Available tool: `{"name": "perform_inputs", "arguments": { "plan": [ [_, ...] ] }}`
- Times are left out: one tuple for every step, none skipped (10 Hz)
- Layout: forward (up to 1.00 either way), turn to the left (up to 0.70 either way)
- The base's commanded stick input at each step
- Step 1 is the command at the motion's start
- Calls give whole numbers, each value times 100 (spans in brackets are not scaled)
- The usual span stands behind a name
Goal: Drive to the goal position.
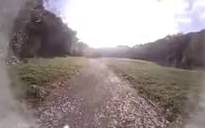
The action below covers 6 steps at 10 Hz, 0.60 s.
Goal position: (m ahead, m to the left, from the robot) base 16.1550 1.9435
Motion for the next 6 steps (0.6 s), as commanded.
{"name": "perform_inputs", "arguments": {
  "plan": [
    [70,-1],
    [70,-6],
    [70,-12],
    [70,-10],
    [70,-4],
    [70,0]
  ]
}}
